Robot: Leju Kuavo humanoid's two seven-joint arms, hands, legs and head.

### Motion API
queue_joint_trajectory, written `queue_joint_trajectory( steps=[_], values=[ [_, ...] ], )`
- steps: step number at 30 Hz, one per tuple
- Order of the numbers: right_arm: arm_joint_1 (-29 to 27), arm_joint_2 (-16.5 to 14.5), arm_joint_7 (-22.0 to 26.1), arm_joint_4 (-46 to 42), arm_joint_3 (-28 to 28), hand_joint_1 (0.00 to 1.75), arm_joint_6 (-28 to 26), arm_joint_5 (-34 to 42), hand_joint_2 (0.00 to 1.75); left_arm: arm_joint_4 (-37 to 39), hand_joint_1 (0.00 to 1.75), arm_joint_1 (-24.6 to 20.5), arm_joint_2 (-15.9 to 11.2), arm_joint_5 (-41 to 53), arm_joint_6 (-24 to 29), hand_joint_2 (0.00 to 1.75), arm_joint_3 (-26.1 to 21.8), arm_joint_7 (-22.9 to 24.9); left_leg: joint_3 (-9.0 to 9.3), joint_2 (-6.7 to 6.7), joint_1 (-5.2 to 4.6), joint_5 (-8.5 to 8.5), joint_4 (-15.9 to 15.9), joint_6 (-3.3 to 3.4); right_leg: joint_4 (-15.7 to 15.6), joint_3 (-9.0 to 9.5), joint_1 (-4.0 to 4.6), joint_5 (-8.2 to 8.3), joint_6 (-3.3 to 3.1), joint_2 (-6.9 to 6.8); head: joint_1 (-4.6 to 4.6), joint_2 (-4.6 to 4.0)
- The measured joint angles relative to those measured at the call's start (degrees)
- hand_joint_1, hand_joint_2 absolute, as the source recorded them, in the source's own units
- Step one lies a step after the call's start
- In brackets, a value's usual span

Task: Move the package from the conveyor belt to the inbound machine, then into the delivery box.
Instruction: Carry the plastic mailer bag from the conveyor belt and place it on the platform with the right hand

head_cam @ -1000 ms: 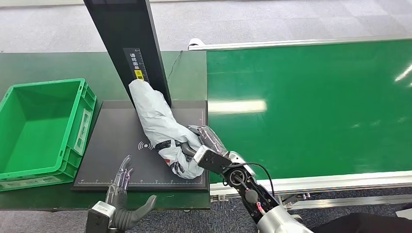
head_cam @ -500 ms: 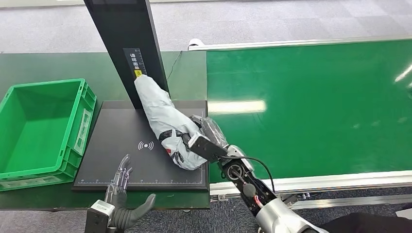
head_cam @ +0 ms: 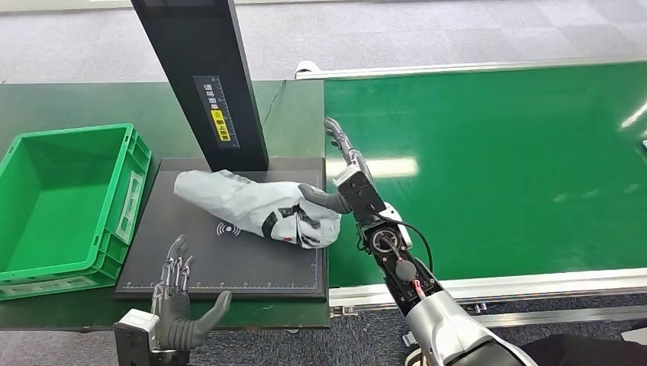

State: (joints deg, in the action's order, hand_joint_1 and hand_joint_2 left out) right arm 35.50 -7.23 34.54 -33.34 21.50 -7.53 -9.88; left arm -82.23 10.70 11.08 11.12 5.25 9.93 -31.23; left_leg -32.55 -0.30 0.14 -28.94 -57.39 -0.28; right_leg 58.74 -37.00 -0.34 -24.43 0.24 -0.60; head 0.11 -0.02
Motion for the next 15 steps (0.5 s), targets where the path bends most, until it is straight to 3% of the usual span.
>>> queue_joint_trajectory(
  steps=[6, 15],
  values=[
    [-2.27, 0.01, 2.52, -4.54, -2.2, 0.0, -3.61, 1.47, 1.75, -0.17, 0.0, -0.22, 0.25, -2.62, 2.66, 1.75, -1.22, -1.36, 0.01, -0.01, 0.0, 0.0, 0.0, 0.0, 0.0, 0.0, 0.0, 0.0, 0.0, 0.0, 0.01, 0.01],
    [-14.9, 0.24, 3.27, -22.79, -8.24, 0.0, 0.94, 9.02, 1.75, -1.54, 0.0, -0.67, 0.51, -3.68, 8.03, 1.75, -2.15, -2.8, -0.03, -0.01, 0.0, -0.05, 0.01, -0.01, -0.01, -0.01, 0.0, -0.03, 0.0, 0.0, 0.0, 0.01]
  ],
)
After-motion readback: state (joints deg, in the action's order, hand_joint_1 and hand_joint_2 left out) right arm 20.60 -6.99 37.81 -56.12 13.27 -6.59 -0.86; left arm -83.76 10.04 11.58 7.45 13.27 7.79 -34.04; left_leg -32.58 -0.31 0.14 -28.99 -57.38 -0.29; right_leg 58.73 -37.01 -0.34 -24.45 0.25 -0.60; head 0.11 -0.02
